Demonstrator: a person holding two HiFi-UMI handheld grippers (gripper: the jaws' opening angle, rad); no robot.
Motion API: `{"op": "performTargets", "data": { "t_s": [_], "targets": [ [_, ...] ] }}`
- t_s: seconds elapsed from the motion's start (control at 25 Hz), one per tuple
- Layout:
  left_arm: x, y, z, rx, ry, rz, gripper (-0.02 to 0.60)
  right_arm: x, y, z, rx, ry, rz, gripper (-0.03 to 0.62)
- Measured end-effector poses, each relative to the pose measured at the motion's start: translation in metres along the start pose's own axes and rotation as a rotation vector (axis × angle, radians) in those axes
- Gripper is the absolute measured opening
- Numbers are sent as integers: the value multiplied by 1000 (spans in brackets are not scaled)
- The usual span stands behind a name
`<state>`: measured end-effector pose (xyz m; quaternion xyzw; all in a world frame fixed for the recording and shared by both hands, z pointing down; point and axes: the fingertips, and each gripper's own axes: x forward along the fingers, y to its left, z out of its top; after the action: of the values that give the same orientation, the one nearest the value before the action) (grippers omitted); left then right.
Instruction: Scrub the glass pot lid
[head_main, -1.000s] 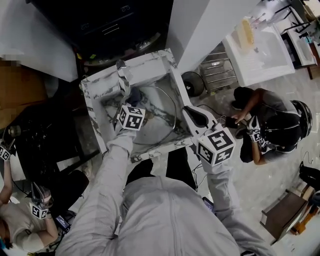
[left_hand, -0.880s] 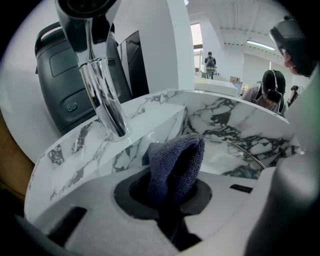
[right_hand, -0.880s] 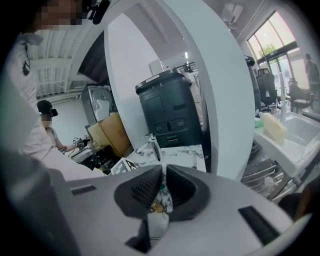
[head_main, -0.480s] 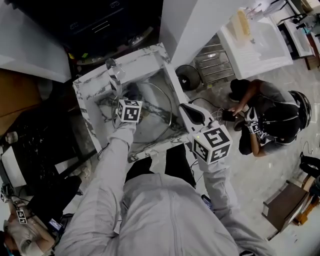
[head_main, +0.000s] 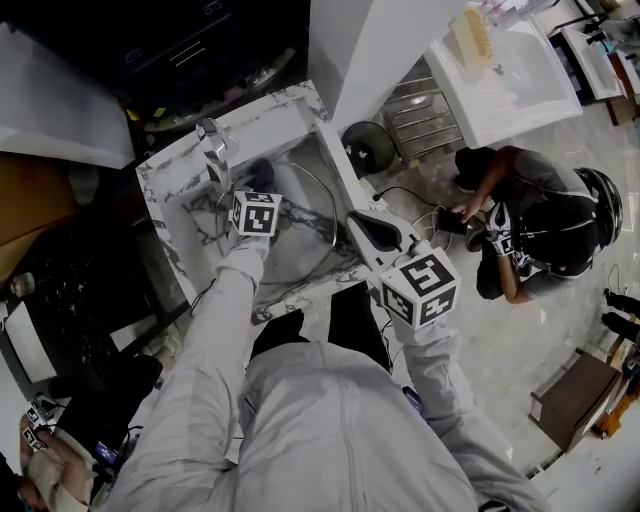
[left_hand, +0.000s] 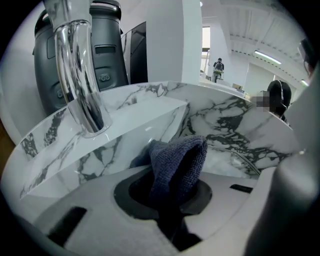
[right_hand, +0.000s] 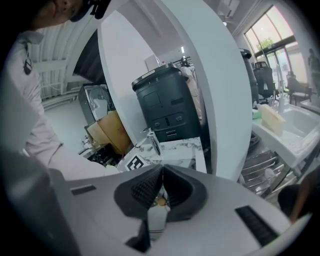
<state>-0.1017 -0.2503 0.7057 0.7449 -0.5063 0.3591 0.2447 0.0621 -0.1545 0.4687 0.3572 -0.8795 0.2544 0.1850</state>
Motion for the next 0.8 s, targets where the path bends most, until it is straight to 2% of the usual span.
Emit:
{"op": "performTargets", "data": {
  "t_s": [0.12, 0.32, 0.8],
  "targets": [
    [1, -7, 0, 6, 3, -26, 57, 1, 8, -3, 42, 1, 53, 29],
    [7, -31, 4, 17, 4, -120, 57, 0, 16, -3, 36, -8, 94, 29],
    [12, -107, 5, 151, 25, -312, 57, -10, 1, -12, 46, 26, 19, 29]
  ]
}}
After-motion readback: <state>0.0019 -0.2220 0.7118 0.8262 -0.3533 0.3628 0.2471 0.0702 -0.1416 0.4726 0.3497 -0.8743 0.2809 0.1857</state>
